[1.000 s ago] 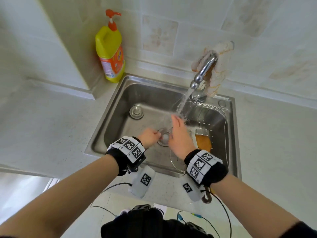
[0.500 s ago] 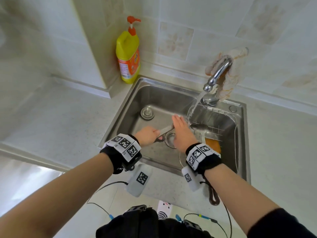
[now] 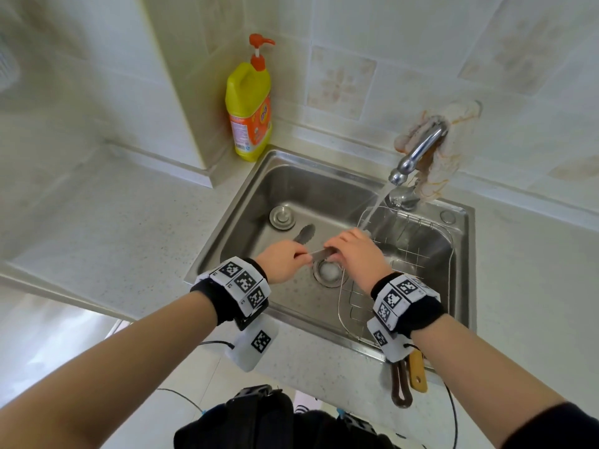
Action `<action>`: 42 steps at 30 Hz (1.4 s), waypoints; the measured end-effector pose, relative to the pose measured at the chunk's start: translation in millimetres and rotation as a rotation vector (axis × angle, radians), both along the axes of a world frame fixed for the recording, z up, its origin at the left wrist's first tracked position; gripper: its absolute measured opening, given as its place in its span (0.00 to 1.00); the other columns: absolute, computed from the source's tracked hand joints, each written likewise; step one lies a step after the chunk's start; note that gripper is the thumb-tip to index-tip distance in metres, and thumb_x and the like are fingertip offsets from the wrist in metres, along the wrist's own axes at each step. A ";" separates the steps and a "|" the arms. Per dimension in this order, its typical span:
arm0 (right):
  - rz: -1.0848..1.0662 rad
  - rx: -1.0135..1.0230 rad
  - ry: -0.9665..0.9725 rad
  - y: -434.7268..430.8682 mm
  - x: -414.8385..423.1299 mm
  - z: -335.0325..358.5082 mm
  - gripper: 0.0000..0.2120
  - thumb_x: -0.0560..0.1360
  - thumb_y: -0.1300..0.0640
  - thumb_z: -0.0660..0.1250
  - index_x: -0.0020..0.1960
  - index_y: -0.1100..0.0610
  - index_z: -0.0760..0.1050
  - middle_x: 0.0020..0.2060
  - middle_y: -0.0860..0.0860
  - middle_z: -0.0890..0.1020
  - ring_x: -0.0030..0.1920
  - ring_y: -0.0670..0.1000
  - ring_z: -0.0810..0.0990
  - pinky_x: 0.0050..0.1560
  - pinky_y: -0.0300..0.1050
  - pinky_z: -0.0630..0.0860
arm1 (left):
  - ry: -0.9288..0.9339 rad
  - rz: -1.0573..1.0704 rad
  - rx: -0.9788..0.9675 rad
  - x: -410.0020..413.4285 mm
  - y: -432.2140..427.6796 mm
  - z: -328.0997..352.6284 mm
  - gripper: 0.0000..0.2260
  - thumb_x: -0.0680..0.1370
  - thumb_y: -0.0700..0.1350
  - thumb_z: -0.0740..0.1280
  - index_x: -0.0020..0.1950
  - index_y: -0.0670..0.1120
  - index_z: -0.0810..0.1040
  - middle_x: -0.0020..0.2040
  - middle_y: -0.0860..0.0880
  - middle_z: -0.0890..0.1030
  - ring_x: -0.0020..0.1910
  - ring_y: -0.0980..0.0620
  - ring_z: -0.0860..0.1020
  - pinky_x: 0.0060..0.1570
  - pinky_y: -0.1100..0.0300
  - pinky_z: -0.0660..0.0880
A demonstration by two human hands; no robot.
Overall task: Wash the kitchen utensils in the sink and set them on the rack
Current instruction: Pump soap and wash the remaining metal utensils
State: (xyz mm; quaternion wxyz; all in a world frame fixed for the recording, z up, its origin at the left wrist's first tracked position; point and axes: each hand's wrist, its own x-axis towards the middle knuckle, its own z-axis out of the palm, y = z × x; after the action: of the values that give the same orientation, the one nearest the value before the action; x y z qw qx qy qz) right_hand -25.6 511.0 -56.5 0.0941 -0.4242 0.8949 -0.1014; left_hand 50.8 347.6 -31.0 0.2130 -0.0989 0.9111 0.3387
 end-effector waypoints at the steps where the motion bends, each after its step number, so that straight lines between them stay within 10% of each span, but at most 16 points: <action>1: -0.010 -0.015 0.030 2.2 -2.9 2.0 0.15 0.77 0.50 0.60 0.62 0.52 0.74 0.54 0.49 0.77 0.58 0.51 0.69 0.65 0.45 0.63 | 0.011 -0.011 -0.030 -0.8 1.5 -0.7 0.14 0.81 0.45 0.56 0.52 0.40 0.79 0.37 0.50 0.70 0.41 0.52 0.67 0.41 0.60 0.64; 7: 0.007 -0.083 0.093 0.2 -13.4 -1.5 0.11 0.74 0.55 0.67 0.55 0.56 0.79 0.47 0.53 0.79 0.54 0.56 0.72 0.71 0.53 0.58 | 0.098 0.336 0.023 0.9 4.6 -7.6 0.17 0.80 0.43 0.57 0.68 0.40 0.64 0.65 0.40 0.64 0.63 0.43 0.66 0.63 0.54 0.64; 11: -0.026 -0.126 -0.001 4.5 -21.5 -5.1 0.07 0.73 0.58 0.68 0.50 0.56 0.80 0.46 0.53 0.78 0.53 0.52 0.74 0.74 0.47 0.47 | -0.178 0.446 0.386 -2.7 2.1 -9.5 0.08 0.81 0.42 0.57 0.58 0.40 0.65 0.48 0.40 0.78 0.28 0.52 0.78 0.22 0.63 0.72; 15: -0.124 -0.231 -0.249 11.8 -15.2 -14.3 0.11 0.74 0.64 0.66 0.55 0.57 0.79 0.52 0.51 0.78 0.55 0.50 0.76 0.73 0.47 0.58 | -0.120 0.516 0.327 -3.9 8.8 -12.0 0.03 0.81 0.39 0.53 0.50 0.41 0.65 0.34 0.46 0.78 0.15 0.56 0.70 0.16 0.66 0.64; 19: -0.608 -0.482 -0.618 14.6 -25.8 -18.9 0.20 0.77 0.67 0.60 0.68 0.57 0.69 0.65 0.52 0.73 0.65 0.50 0.72 0.68 0.42 0.65 | -0.074 0.524 0.224 -4.8 17.5 -15.4 0.09 0.81 0.43 0.55 0.57 0.38 0.65 0.50 0.37 0.78 0.43 0.39 0.81 0.35 0.55 0.76; 22: -1.066 -0.837 -1.030 19.1 -44.2 -24.1 0.18 0.79 0.63 0.59 0.68 0.65 0.67 0.66 0.61 0.72 0.51 0.51 0.76 0.54 0.41 0.73 | -0.102 0.510 0.225 -5.3 24.5 -15.0 0.08 0.81 0.43 0.57 0.53 0.40 0.61 0.55 0.36 0.75 0.52 0.36 0.78 0.43 0.50 0.77; 25: -1.269 -1.164 -1.395 25.9 -51.6 -27.1 0.20 0.81 0.66 0.49 0.72 0.68 0.57 0.52 0.55 0.76 0.40 0.48 0.74 0.44 0.36 0.74 | -0.124 0.476 0.226 -7.9 30.9 -16.8 0.08 0.80 0.43 0.58 0.52 0.42 0.59 0.53 0.36 0.74 0.48 0.39 0.76 0.47 0.48 0.76; 31: -1.382 -1.404 -1.444 43.3 -54.3 -29.1 0.19 0.82 0.63 0.44 0.72 0.63 0.58 0.23 0.53 0.79 0.39 0.48 0.74 0.41 0.35 0.75 | -0.143 0.342 0.223 -7.5 41.7 -22.3 0.11 0.80 0.44 0.60 0.53 0.43 0.57 0.47 0.41 0.73 0.42 0.44 0.75 0.42 0.52 0.73; 37: -0.800 -0.696 -1.005 16.0 -8.8 -22.8 0.16 0.80 0.65 0.55 0.67 0.65 0.68 0.57 0.58 0.79 0.55 0.50 0.78 0.57 0.37 0.73 | -0.121 0.357 0.259 -4.4 39.4 -22.6 0.12 0.77 0.40 0.63 0.52 0.44 0.58 0.39 0.47 0.73 0.34 0.48 0.74 0.30 0.60 0.72; 40: -0.219 -0.124 -0.487 3.4 17.0 -36.4 0.27 0.75 0.72 0.55 0.73 0.60 0.60 0.72 0.54 0.65 0.72 0.51 0.62 0.72 0.39 0.53 | -0.053 0.347 0.243 -4.2 36.7 -18.7 0.12 0.77 0.39 0.63 0.51 0.45 0.59 0.42 0.46 0.73 0.40 0.46 0.74 0.39 0.55 0.73; 42: -0.198 0.082 -0.337 11.7 8.2 -44.5 0.34 0.73 0.72 0.55 0.76 0.58 0.52 0.75 0.53 0.56 0.76 0.50 0.52 0.73 0.41 0.44 | -0.039 0.312 0.232 -4.6 38.6 -14.5 0.11 0.76 0.38 0.63 0.52 0.45 0.61 0.43 0.46 0.74 0.44 0.43 0.75 0.47 0.53 0.74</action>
State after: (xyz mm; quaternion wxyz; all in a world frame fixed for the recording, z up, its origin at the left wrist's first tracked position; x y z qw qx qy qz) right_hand -17.4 522.7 -101.0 0.2491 -0.3068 0.9074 -0.1432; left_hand 46.2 386.2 -45.6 0.1856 -0.2201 0.8354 0.4683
